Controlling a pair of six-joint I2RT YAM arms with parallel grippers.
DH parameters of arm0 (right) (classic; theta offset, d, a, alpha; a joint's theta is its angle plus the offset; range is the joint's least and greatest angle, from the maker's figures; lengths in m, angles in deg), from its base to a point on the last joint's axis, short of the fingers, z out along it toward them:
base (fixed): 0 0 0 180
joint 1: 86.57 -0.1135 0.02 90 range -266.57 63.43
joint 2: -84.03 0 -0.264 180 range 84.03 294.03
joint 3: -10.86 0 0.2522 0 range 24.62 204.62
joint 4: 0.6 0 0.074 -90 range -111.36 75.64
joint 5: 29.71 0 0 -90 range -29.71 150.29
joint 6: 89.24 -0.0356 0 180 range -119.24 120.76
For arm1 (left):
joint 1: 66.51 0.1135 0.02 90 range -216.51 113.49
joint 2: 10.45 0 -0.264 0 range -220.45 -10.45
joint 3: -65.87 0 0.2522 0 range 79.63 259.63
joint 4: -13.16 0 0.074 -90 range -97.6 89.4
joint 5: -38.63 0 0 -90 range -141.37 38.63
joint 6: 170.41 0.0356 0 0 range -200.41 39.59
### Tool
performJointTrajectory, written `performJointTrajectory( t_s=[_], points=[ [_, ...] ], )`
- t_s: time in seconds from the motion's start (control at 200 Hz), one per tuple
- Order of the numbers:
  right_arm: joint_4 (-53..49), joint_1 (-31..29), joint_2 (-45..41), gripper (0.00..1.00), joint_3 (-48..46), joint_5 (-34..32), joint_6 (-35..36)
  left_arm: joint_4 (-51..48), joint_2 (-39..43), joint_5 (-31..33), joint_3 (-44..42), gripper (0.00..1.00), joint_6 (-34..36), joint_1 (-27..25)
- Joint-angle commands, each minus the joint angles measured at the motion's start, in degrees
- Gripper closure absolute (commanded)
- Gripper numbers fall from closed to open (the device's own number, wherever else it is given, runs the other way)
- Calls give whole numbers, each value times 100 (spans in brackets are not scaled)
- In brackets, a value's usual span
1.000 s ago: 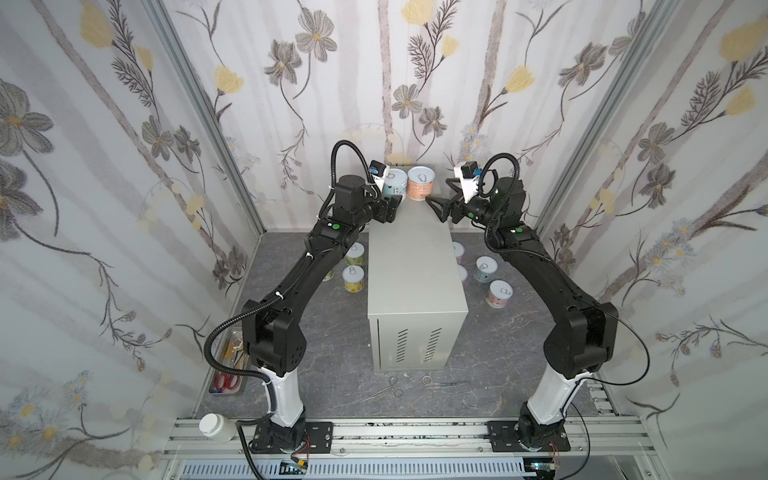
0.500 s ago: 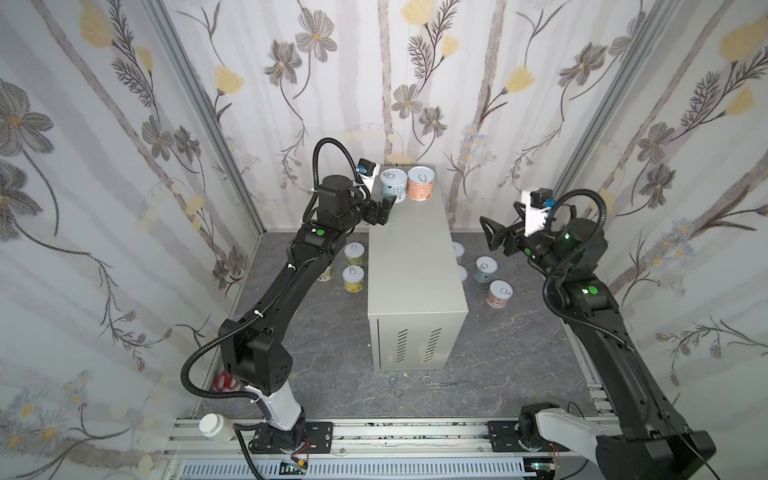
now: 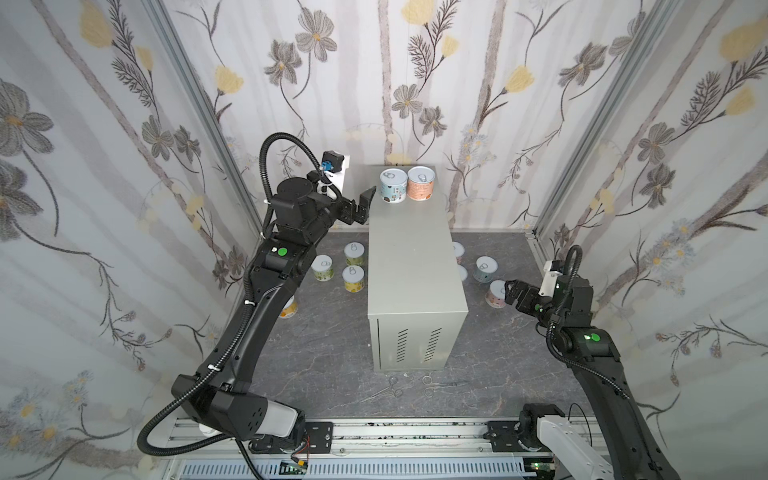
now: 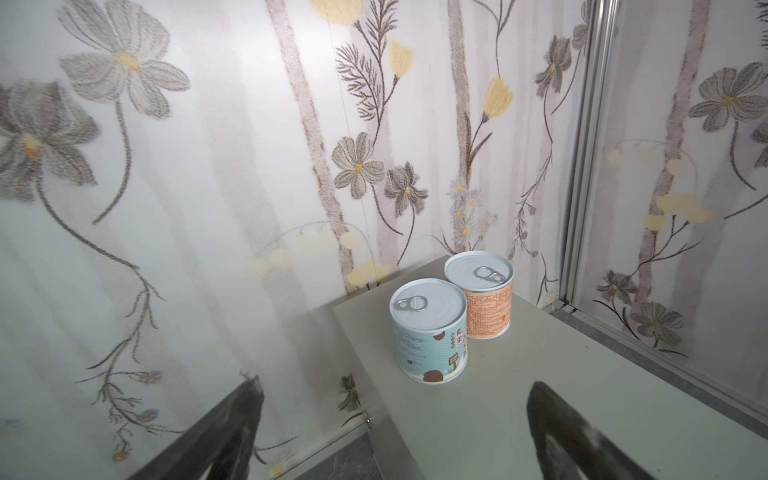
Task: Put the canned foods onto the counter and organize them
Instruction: 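Move the right gripper down over the pink cans while the left arm withdraws, then lower the right gripper onto the pink can and close it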
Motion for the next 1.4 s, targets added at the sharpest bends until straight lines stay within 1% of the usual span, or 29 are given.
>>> performJointTrajectory(
  t_s=[0.0,0.19,0.385,0.445,0.54,0.659,0.804,0.874,1.074,1.164,1.169,1.189,1.399],
  points=[
    [160,157,230,0,-244,138,-400,40,249,151,-228,0,148,89],
    [697,401,1025,0,-271,488,-277,72,597,178,-808,0,-57,257],
    [903,598,2007,0,-159,823,-29,112,855,138,-1282,0,-230,342],
    [904,608,2289,0,-28,799,56,61,1021,109,-1338,0,-269,361],
    [884,617,2749,0,192,659,226,-92,1109,144,-1380,0,-259,375],
    [871,617,3207,0,451,638,385,-202,1240,244,-1501,0,-234,412],
    [925,617,3599,0,654,568,505,-170,1365,46,-1613,0,-357,528],
    [1025,608,3712,0,687,654,545,-143,1391,-12,-1651,0,-377,576],
    [1116,578,4062,0,894,718,572,-121,1266,-143,-1710,0,-405,729],
    [1118,526,4115,0,1013,638,633,-75,1253,-188,-1772,0,-440,757],
    [1112,517,4244,0,1030,621,645,-74,1253,-184,-1778,0,-440,757],
    [1096,505,4303,0,1056,595,661,-60,1253,-189,-1797,0,-441,762],
    [996,368,4714,0,1384,330,867,-11,1210,-149,-1836,0,-458,821]
  ],
)
